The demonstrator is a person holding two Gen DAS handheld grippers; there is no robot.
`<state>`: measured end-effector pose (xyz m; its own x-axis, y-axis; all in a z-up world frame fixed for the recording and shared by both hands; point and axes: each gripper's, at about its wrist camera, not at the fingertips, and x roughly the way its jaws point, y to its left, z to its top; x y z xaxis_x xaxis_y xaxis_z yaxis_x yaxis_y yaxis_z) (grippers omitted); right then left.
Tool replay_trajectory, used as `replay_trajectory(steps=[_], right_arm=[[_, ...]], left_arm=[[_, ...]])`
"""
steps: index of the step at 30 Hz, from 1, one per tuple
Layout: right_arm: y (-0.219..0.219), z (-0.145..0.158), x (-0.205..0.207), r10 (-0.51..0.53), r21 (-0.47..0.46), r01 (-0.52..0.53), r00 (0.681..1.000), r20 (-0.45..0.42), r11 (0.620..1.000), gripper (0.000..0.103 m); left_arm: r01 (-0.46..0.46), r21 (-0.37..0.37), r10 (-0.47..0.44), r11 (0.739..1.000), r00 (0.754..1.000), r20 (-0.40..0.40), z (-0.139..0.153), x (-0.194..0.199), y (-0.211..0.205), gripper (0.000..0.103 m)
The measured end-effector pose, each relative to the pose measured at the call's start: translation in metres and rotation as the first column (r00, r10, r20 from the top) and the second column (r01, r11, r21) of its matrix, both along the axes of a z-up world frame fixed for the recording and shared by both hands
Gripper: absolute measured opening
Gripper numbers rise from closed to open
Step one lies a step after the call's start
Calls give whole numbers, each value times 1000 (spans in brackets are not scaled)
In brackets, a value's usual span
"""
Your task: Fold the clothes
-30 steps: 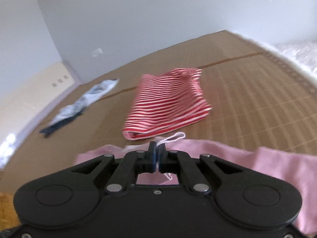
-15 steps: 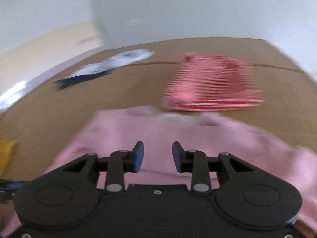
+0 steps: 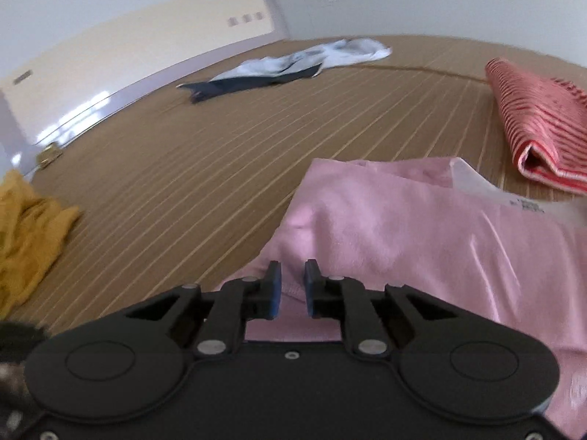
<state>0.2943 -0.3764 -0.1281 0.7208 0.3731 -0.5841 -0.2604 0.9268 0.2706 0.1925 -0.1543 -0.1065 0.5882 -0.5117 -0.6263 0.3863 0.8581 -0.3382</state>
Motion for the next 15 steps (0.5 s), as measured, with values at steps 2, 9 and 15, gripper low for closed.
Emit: replay_trajectory(steps=[2,9,15], right_arm=[[-6,8,-11,16,9,-16,1000,-1,1000,20],[-14,22,-36,-49,13,48,995,91,999,36],[-24,21,24,-120,39,119,993,9,992,17]], left_arm=[[0,-9,0,1000,1000,-8,0,0,0,59],[23,43,-22,999,1000,-13,1,-8,-5,64],[54,95,-57,994,998,25,-2,-17,-12,69]])
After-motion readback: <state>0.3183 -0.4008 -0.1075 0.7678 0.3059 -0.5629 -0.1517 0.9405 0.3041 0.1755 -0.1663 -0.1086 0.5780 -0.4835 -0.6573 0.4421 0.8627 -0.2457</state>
